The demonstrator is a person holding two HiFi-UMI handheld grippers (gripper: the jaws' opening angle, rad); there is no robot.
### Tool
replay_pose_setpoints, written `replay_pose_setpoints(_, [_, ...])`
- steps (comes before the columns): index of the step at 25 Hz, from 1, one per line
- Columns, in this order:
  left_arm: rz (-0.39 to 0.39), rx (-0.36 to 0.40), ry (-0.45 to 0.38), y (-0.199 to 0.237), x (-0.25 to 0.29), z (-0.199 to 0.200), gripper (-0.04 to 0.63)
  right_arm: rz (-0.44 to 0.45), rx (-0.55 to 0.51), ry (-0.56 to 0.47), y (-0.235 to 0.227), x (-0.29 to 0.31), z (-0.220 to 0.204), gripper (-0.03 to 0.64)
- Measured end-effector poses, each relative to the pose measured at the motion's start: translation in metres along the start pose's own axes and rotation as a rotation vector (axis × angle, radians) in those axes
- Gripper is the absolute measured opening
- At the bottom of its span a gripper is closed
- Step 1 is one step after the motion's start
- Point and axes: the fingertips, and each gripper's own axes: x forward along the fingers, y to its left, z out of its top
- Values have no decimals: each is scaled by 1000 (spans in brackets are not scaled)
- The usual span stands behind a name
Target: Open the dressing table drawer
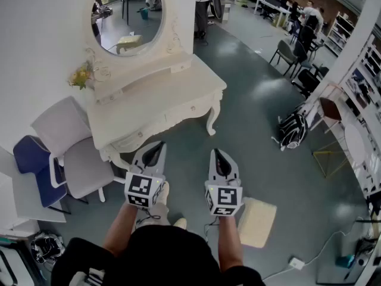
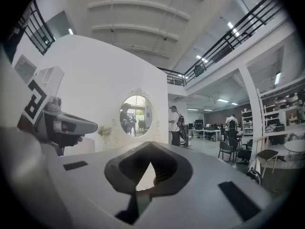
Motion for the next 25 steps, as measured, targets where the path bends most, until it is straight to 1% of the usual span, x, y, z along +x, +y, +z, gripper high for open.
replay_pose_setpoints(5, [3,-1,-2,8,7,-2,3,7,-11,-17,3,10,1,-2])
replay_pose_setpoints(10, [5,-6,-1,17,15,-3,3,0,12,-31,0,21,1,-2])
replay_pose_setpoints(15, [6,-9,1,29,30,-5,3,6,-6,-27,0,41,2,0])
replay_pose_setpoints(19, [4,-9,4,41,46,-7,3,5,-14,-19,-1,60,-2,0])
replay_pose_setpoints(23, [-8,-11,0,58,74,-8,3,-15,-21,16,-7,87,-9,0])
replay_pose_setpoints(25, [-12,-15,4,68,88,-9,3,-11,-17,13,-8,104,-11,0])
